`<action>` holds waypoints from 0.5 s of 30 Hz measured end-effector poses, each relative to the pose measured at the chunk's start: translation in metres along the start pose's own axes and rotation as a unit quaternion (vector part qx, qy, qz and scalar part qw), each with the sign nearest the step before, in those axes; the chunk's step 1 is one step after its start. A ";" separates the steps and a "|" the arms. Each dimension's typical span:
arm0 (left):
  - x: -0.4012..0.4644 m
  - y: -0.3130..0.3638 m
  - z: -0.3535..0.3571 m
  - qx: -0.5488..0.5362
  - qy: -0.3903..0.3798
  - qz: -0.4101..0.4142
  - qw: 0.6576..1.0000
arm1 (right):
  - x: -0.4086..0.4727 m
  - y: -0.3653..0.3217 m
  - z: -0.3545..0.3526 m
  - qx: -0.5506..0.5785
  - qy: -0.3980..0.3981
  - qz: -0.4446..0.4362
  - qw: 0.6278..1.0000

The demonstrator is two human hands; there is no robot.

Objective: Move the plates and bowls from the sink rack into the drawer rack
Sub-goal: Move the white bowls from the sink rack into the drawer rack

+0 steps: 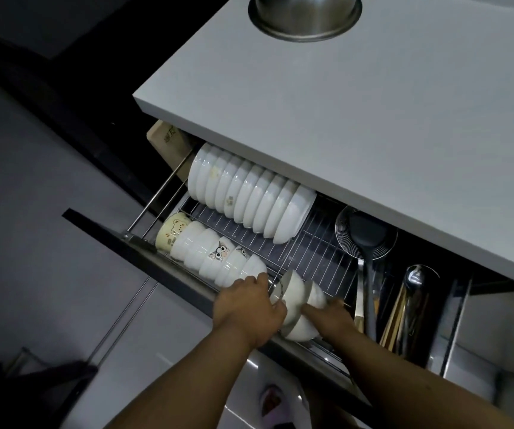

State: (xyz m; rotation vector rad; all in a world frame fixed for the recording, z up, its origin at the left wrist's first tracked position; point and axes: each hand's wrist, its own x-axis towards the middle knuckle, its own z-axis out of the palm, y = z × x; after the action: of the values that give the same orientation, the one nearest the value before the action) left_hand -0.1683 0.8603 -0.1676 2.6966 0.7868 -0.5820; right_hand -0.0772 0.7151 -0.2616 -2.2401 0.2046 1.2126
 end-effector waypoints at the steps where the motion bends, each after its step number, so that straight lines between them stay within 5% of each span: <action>1: 0.000 0.000 0.000 0.000 0.002 0.002 1.000 | 0.000 -0.001 0.001 0.005 -0.004 0.000 1.000; 15: 0.000 -0.001 0.002 -0.007 0.024 0.006 1.000 | 0.002 0.001 -0.004 -0.035 -0.007 -0.015 0.999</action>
State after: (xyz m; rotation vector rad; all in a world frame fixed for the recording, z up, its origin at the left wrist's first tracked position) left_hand -0.1695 0.8602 -0.1693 2.7112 0.7837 -0.5082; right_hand -0.0740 0.7124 -0.2618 -2.2862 0.1233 1.2359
